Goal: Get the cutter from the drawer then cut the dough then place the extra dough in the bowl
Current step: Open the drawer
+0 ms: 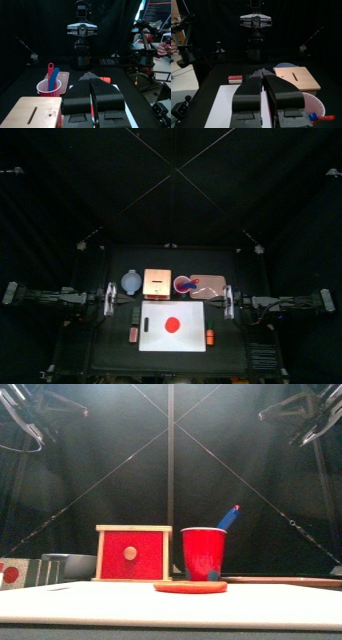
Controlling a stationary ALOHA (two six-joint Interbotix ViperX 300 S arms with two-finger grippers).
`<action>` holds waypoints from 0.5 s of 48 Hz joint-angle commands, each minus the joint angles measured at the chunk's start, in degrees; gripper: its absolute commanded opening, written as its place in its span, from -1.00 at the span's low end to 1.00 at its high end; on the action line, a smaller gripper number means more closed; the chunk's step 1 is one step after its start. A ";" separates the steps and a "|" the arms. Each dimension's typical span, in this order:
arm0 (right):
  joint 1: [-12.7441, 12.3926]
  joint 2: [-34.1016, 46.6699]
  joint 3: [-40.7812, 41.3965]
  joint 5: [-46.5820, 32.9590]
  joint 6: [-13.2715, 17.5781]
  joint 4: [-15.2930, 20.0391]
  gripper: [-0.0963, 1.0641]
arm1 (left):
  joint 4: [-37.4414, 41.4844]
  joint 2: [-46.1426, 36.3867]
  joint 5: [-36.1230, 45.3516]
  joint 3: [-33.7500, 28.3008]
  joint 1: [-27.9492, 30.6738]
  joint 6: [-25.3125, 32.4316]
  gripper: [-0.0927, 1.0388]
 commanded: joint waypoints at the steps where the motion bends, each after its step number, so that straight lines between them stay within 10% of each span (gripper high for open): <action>1: -3.08 3.43 -0.53 -0.18 -0.88 -0.88 -0.92 | -0.26 3.96 -6.59 1.14 1.76 -0.26 -0.81; 24: -17.23 54.23 -30.76 -13.80 -0.97 -16.70 -0.91 | -36.12 44.65 -37.09 -4.39 -12.39 -9.14 -0.79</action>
